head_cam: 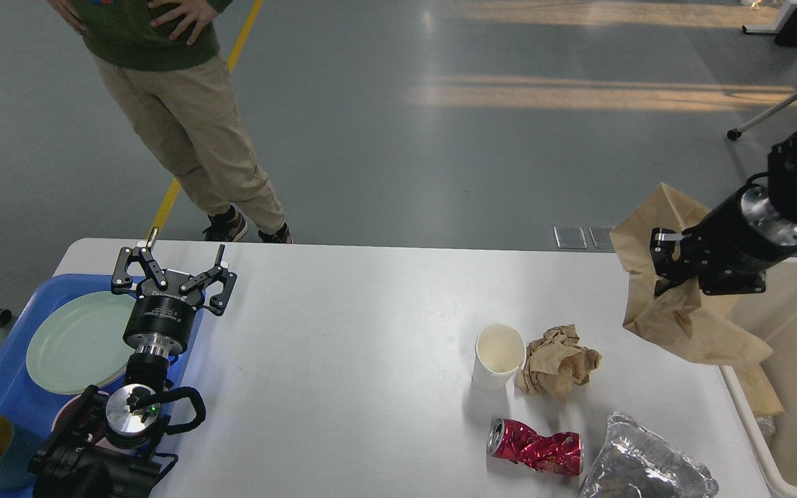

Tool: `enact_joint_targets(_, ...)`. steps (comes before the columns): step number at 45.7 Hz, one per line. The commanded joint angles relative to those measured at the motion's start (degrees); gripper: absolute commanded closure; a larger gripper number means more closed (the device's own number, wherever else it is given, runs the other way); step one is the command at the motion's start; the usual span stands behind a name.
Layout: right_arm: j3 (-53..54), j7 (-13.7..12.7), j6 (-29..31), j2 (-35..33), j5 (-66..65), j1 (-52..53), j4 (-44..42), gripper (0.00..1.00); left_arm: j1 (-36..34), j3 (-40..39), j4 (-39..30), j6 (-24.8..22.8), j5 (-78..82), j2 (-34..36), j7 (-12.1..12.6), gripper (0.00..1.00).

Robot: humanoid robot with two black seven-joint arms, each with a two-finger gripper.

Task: Tidy desktop
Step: 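Lift the paper bag and drop it into the white bin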

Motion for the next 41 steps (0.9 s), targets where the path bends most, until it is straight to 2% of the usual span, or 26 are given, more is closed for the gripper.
enact_joint_targets(1,-4.3,-0.9,0.8,0.2,0.7,10.1,8.6,1.00,0.0,0.0,0.1,0.0,0.0,0.0,0.0,0.04)
enact_joint_targets(4,-5.3,-2.3,0.9,-0.2,0.6,13.2,12.7,1.00,0.0,0.0,0.1,0.0,0.0,0.0,0.0,0.04)
enact_joint_targets(9,-5.2,-6.3,0.9,-1.8,0.6,17.1,17.2,1.00,0.0,0.0,0.1,0.0,0.0,0.0,0.0,0.04)
enact_joint_targets(16,-6.7,-6.6,-1.5,-4.9,0.5,16.8,15.9,1.00,0.0,0.0,0.1,0.0,0.0,0.0,0.0,0.04)
enact_joint_targets(20,-8.0,-6.5,-5.0,-8.8,0.4,13.9,13.2,1.00,0.0,0.0,0.1,0.0,0.0,0.0,0.0,0.04)
enact_joint_targets(25,-8.3,-6.9,-10.5,-14.5,-0.2,6.4,6.3,1.00,0.0,0.0,0.1,0.0,0.0,0.0,0.0,0.04)
enact_joint_targets(33,-5.4,-6.8,-15.5,-20.8,-1.7,-8.9,-9.4,1.00,0.0,0.0,0.1,0.0,0.0,0.0,0.0,0.04)
enact_joint_targets(41,12.2,-6.9,-22.5,-22.4,-1.6,-37.0,-29.5,1.00,0.0,0.0,0.1,0.0,0.0,0.0,0.0,0.04)
